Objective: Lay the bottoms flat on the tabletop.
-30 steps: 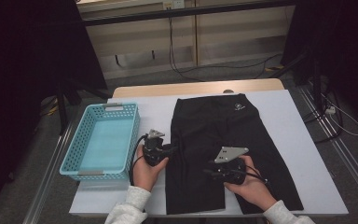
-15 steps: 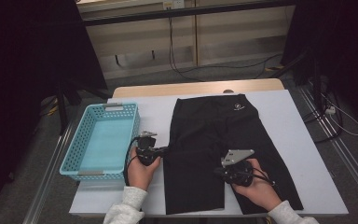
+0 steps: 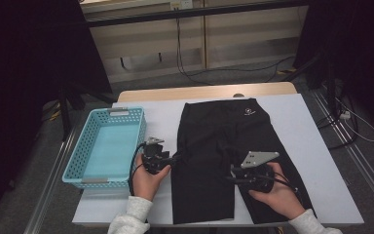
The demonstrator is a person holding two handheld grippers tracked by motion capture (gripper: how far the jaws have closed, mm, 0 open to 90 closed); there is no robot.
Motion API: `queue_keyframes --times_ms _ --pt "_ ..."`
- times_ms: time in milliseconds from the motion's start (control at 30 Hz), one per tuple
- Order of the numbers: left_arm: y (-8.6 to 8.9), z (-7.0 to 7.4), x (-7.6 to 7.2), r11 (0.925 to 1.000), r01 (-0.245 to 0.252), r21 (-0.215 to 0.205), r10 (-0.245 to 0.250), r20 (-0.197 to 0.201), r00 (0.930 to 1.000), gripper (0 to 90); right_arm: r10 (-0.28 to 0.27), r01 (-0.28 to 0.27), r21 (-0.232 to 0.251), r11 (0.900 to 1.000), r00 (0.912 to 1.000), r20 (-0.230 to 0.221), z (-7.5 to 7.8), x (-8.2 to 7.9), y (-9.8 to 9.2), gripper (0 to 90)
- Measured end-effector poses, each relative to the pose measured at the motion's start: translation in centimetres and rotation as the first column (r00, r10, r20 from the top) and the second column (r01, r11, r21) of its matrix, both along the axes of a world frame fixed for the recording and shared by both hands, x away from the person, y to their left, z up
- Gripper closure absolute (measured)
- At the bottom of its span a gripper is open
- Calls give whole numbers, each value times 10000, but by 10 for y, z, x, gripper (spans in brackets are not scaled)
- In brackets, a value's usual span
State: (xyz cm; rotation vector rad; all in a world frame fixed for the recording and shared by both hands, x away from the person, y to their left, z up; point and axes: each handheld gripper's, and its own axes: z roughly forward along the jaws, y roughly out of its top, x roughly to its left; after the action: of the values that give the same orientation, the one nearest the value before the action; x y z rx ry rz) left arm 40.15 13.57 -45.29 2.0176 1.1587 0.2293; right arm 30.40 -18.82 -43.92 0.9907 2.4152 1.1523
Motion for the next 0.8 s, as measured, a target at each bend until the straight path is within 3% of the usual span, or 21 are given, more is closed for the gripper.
queue_keyframes --times_ms 167,300,433,800 --pt "-5 1 -1 9998 207 65 -207 -99 9997 280 -1102 1105 -113 9938 9936 264 3 8 -28 495" --pt "-2 2 -2 9999 117 88 -116 -130 9998 211 -1639 1641 -57 9864 9861 292 -1 14 -37 395" --pt "-1 2 -3 9998 146 127 -142 -316 9994 168 -1750 1749 60 9846 9842 277 -3 18 -35 344" --pt "1 3 -11 9984 557 1 -557 -281 9981 102 -1923 1919 138 9813 9804 428 -2 25 -28 244"
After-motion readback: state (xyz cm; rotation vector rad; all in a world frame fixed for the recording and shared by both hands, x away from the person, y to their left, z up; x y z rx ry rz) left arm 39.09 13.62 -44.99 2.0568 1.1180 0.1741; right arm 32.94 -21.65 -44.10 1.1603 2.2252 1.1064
